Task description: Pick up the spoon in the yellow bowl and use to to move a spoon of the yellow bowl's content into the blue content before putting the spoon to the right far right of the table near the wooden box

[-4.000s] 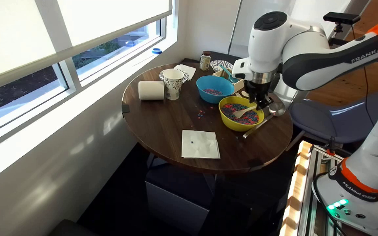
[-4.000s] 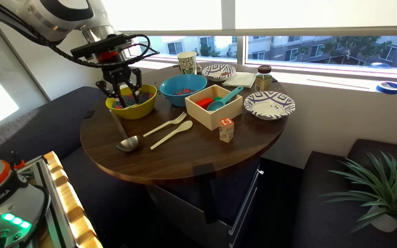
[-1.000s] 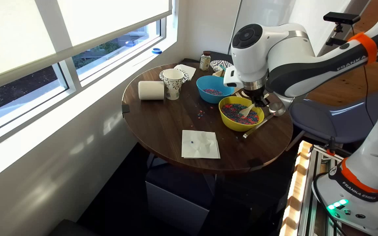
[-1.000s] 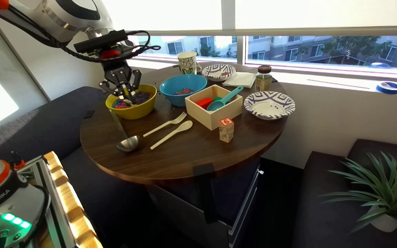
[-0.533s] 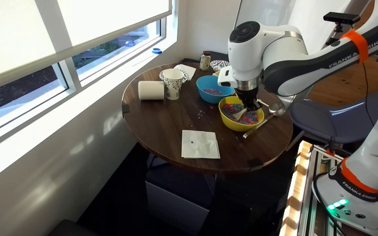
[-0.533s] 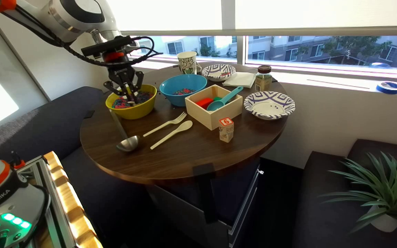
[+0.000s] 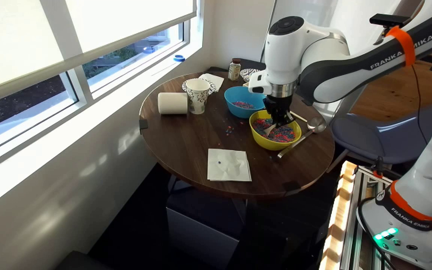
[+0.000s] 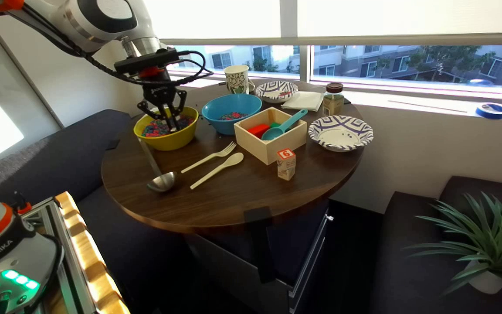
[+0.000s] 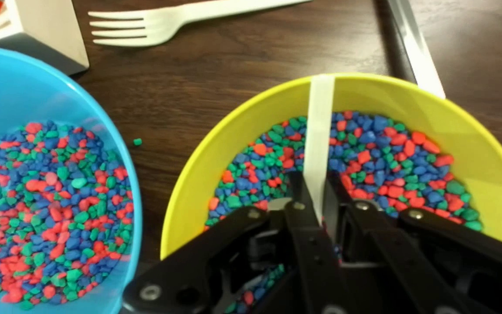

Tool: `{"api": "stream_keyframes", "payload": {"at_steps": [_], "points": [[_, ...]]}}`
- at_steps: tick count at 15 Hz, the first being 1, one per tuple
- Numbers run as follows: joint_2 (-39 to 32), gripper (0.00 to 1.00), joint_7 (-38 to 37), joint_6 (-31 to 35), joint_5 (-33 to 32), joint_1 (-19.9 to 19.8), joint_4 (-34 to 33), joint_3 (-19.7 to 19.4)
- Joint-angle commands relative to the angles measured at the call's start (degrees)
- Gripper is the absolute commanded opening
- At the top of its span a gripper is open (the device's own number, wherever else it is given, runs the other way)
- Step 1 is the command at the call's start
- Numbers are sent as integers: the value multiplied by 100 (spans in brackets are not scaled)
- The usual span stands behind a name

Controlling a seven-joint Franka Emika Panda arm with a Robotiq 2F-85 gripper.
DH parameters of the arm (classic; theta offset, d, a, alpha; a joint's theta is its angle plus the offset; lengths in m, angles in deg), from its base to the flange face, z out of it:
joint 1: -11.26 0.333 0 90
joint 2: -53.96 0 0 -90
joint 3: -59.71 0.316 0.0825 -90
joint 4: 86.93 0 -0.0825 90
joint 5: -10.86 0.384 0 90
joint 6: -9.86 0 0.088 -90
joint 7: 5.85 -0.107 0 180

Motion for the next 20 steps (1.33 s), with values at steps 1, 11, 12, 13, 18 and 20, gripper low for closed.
{"api": "stream_keyframes", "payload": {"at_steps": [1, 11, 12, 13, 18, 20], "points": [[234, 3, 782, 410, 343, -89, 266, -178], [677, 3, 2756, 710, 1618, -123, 494, -602], [730, 3, 2871, 688, 1664, -134, 506, -627], [776, 3, 2978, 661, 1715, -142, 508, -652], [1100, 3, 2974, 511, 1873, -223, 450, -769], [1202, 3, 2867, 501, 1853, -276, 392, -791]]}}
